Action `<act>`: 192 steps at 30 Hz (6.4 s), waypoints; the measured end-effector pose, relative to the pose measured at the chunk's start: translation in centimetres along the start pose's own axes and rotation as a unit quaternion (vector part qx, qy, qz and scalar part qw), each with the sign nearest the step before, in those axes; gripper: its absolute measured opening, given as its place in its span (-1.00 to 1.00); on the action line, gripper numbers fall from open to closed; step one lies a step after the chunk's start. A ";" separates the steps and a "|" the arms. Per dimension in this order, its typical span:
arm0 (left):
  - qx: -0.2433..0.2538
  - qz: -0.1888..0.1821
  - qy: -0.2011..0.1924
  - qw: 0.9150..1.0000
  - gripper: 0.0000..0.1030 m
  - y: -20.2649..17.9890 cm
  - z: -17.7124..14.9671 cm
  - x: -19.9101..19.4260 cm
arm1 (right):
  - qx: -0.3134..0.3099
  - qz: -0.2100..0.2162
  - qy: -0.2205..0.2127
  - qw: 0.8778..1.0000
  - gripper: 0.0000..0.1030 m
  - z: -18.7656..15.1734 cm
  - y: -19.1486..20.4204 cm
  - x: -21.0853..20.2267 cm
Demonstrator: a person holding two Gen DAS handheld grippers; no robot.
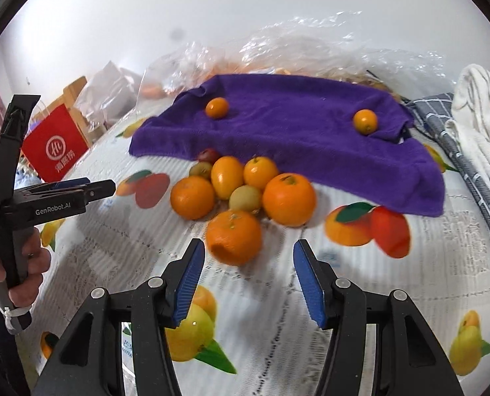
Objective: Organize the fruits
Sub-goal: 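Move the right tool back and grasp another orange from the cluster, then carry the orange with the right tool onto the purple towel, then open the right tool to set the orange on the towel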
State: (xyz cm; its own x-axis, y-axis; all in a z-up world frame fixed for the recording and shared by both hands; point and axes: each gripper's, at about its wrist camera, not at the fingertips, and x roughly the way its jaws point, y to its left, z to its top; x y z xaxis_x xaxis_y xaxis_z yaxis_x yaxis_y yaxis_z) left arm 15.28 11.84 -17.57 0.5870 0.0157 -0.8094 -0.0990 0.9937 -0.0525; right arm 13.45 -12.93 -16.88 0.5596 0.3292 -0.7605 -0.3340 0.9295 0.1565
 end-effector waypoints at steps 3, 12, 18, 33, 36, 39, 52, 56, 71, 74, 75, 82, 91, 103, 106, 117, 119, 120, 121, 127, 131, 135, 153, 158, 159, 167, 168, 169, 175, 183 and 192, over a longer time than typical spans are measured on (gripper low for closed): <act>-0.004 -0.002 0.001 1.000 0.16 0.4 -0.3 0.5 | -0.009 -0.010 0.007 1.000 0.08 0.0 0.8 0.8; 0.032 0.004 -0.009 0.999 0.29 -0.2 -0.9 0.6 | -0.011 -0.026 0.018 0.999 -0.21 0.3 1.3 2.3; 0.013 -0.007 -0.008 1.000 0.37 0.5 -1.1 0.4 | -0.011 -0.021 0.010 1.000 -0.21 0.0 0.6 0.9; 0.083 -0.103 -0.016 0.991 0.38 -6.1 -0.8 -1.2 | 0.057 -0.078 -0.017 0.995 -0.21 -1.0 -9.0 -2.4; 0.089 -0.127 -0.015 0.988 0.38 -8.1 -0.3 -0.8 | 0.062 -0.087 -0.021 0.994 -0.21 -0.4 -10.0 -2.1; 0.088 -0.134 -0.010 0.987 0.38 -9.5 0.2 0.1 | 0.062 -0.089 -0.023 0.994 -0.21 0.1 -10.3 -1.6; 0.056 -0.189 -0.011 0.980 -0.05 -9.5 0.6 1.9 | 0.056 -0.080 -0.017 0.995 -0.21 -0.2 -10.3 -0.5; 0.060 -0.196 -0.011 0.979 -0.27 -9.9 0.6 1.9 | 0.058 -0.077 -0.003 0.995 -0.21 -0.1 -10.4 -0.1; 0.068 -0.199 -0.049 0.976 -0.27 -9.8 0.6 0.1 | 0.050 -0.091 -0.004 0.995 -0.21 -0.2 -10.2 -0.2; 0.063 -0.196 -0.058 0.977 -0.27 -9.5 0.7 -0.2 | 0.055 -0.086 -0.011 0.995 -0.21 -0.2 -10.3 -0.5; 0.060 -0.195 -0.063 0.977 -0.27 -9.4 0.8 -0.3 | 0.057 -0.084 -0.013 0.995 -0.21 -0.2 -10.4 -0.6; 0.037 -0.180 -0.084 0.979 -0.27 -8.4 1.2 -0.8 | 0.070 -0.073 -0.026 0.995 -0.21 -0.3 -10.8 -1.1; 0.015 -0.157 -0.103 0.982 -0.27 -7.1 1.6 -1.7 | 0.091 -0.072 -0.032 0.993 -0.21 -0.3 -11.6 -1.5; 0.022 -0.127 -0.126 0.984 -0.27 -5.5 6.2 -5.2 | 0.084 -0.074 -0.045 0.993 -0.21 3.6 -10.8 -2.8; 0.015 -0.134 -0.132 0.982 -0.27 -5.6 8.0 -5.3 | 0.075 -0.072 -0.062 0.993 -0.21 5.9 -10.4 -3.1; -0.013 -0.129 -0.154 0.980 -0.27 -6.0 10.5 -1.2 | 0.080 -0.073 -0.092 0.990 -0.21 11.4 -11.1 -0.7; -0.023 -0.134 -0.133 0.982 -0.27 -5.7 10.2 0.5 | 0.090 -0.068 -0.089 0.990 -0.21 11.2 -11.6 0.2; -0.022 -0.130 -0.125 0.983 -0.27 -5.6 10.1 1.1 | 0.096 -0.068 -0.086 0.989 -0.21 11.0 -11.9 0.7; -0.020 -0.124 -0.116 0.985 -0.27 -5.6 10.1 1.6 | 0.101 -0.067 -0.084 0.989 -0.21 10.9 -12.1 1.1; -0.029 -0.110 -0.100 0.988 -0.27 -5.3 9.7 3.3 | 0.113 -0.065 -0.073 0.989 -0.21 10.4 -13.2 2.5; -0.024 -0.106 -0.099 0.989 -0.27 -5.7 9.6 3.8 | 0.111 -0.074 -0.070 0.989 -0.21 10.2 -13.6 2.7; -0.022 -0.112 -0.093 0.989 -0.27 -5.9 9.5 4.2 | 0.108 -0.084 -0.072 0.988 -0.21 10.0 -13.8 2.7; -0.024 -0.110 -0.092 0.989 -0.27 -5.8 9.6 4.1 | 0.098 -0.097 -0.052 0.989 -0.21 9.7 -13.6 3.8; -0.027 -0.114 -0.089 0.989 -0.27 -5.7 9.7 4.1 | 0.093 -0.100 -0.045 0.990 -0.21 9.6 -13.5 4.2; -0.026 -0.114 -0.089 0.989 -0.27 -5.8 9.7 4.1 | 0.092 -0.101 -0.043 0.990 -0.21 9.6 -13.5 4.3; -0.020 -0.116 -0.084 0.990 -0.27 -5.9 9.7 4.2 | 0.077 -0.109 -0.034 0.990 -0.21 9.5 -12.7 5.2; -0.020 -0.116 -0.083 0.990 -0.27 -6.0 9.7 4.3 | 0.075 -0.111 -0.033 0.990 -0.21 9.5 -12.5 5.3; -0.019 -0.117 -0.082 0.990 -0.27 -6.0 9.7 4.3 | 0.072 -0.112 -0.032 0.991 -0.21 9.4 -12.4 5.4; -0.013 -0.115 -0.076 0.990 -0.27 -6.2 9.7 4.5 | 0.057 -0.124 -0.036 0.990 -0.20 9.4 -12.1 5.7; -0.007 -0.109 -0.068 0.992 -0.27 -6.5 9.7 4.8 | 0.049 -0.132 -0.035 0.989 -0.19 9.4 -12.1 5.7; -0.008 -0.128 -0.069 0.989 -0.27 -6.6 9.8 4.5 | 0.049 -0.131 -0.046 0.989 0.15 9.4 -11.9 5.0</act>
State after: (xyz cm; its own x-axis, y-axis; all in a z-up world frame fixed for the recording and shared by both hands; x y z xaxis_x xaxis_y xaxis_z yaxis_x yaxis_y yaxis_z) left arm 26.43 6.48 -15.18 0.6980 -0.2210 -0.6811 0.0554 0.9650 -0.2563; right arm 27.35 -20.78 -16.65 0.6850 0.0836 -0.7237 -0.0958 0.9951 0.0243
